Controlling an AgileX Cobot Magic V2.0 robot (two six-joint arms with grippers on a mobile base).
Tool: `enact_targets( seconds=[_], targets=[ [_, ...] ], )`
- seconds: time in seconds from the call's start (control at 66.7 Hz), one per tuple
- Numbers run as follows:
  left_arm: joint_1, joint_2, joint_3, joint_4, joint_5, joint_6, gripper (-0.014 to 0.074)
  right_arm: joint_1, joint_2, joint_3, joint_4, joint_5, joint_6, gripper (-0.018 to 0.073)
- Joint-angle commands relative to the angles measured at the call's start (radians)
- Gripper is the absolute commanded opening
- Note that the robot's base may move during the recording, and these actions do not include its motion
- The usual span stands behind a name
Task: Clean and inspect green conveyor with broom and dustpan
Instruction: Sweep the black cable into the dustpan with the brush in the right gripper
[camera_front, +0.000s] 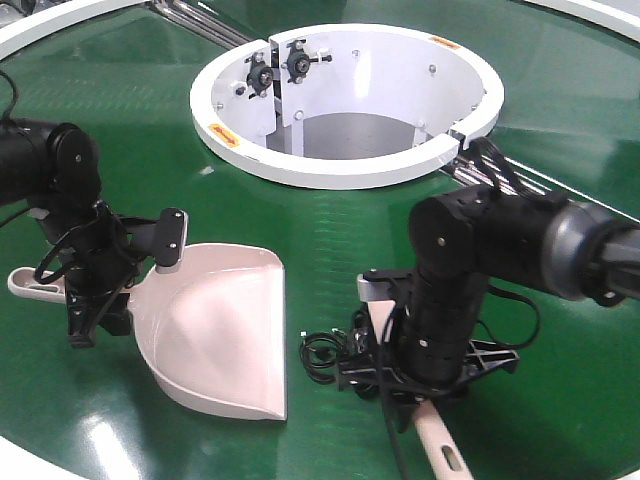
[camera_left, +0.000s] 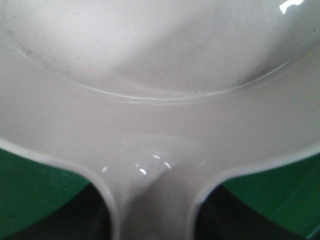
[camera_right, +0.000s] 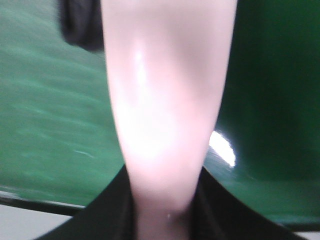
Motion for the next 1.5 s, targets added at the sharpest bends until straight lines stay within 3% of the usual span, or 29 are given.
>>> enact_targets(
  seconds=[0.0,0.195,0.495,0.779,1.124,1.319,1.484],
  targets=[
    [-0.004,-0.043,-0.027,-0.020,0.005,-0.004,-0.0007,0.000,0.017,-0.074,0.081,0.038,-0.049,-0.0005],
    [-0.004,-0.043,-0.027,-0.020,0.005,-0.004,-0.0007,0.024,0.100,-0.163,0.226,0.039,-0.144,-0.0005],
    [-0.004,-0.043,-0.027,-0.020,0.005,-0.004,-0.0007,0.139,0.233,-0.452,0.237,0.088,-0.171,-0.0005],
    [-0.004,-0.043,-0.027,-0.020,0.005,-0.004,-0.0007,0.145,0.267,-0.628,0.217,0.085,-0.164,-0.0005],
    [-0.004,-0.043,-0.027,-0.020,0.005,-0.004,-0.0007,0.082,0.181,-0.636,0.036,0.087,-0.122,-0.0002],
    [-0.004,-0.043,-0.027,-0.020,0.005,-0.004,-0.0007,-0.003,0.080,-0.636,-0.043,0.087,-0.141,-0.0002],
    [-0.004,-0.043,-0.027,-0.020,0.005,-0.004,-0.0007,-0.098,-0.002,-0.631,-0.045,0.087,-0.216,-0.0002]
  ],
)
